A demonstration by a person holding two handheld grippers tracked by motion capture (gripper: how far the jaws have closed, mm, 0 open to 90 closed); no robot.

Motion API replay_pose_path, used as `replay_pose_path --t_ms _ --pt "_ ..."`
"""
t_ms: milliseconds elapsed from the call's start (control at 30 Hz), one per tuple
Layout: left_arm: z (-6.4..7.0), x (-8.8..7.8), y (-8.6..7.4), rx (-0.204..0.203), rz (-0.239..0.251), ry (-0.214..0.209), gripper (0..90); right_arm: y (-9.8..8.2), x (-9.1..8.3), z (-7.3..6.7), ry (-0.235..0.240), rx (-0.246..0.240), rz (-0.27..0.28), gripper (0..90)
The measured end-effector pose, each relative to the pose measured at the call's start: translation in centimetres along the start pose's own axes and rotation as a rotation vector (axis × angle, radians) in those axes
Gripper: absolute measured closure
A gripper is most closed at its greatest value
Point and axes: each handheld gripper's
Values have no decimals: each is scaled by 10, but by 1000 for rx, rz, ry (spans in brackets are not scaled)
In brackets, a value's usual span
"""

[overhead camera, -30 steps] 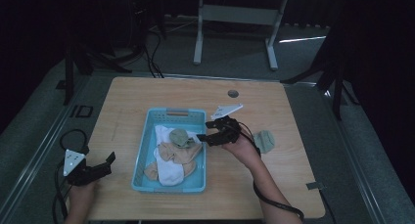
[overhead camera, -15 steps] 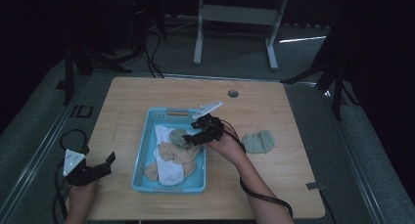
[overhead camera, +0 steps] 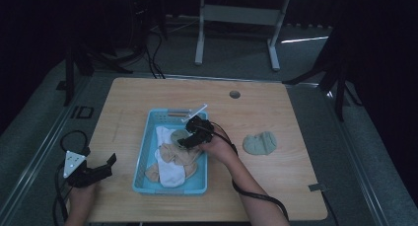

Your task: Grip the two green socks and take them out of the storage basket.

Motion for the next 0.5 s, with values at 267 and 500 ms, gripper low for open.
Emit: replay_pose_path --t_ms 267,500 --pt "0 0 0 0 0 -1 0 3 10 -6 -8 -33 -49 377" --pt "0 0 0 0 0 -1 0 4 21 -12 -30 -67 -100 411"
Point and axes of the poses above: each handheld gripper's, and its own axes: x roughly forward along the jaws, y roughly out of its top, z roughly to its right, and after that the axes turned 4 degrees about x, right-handed
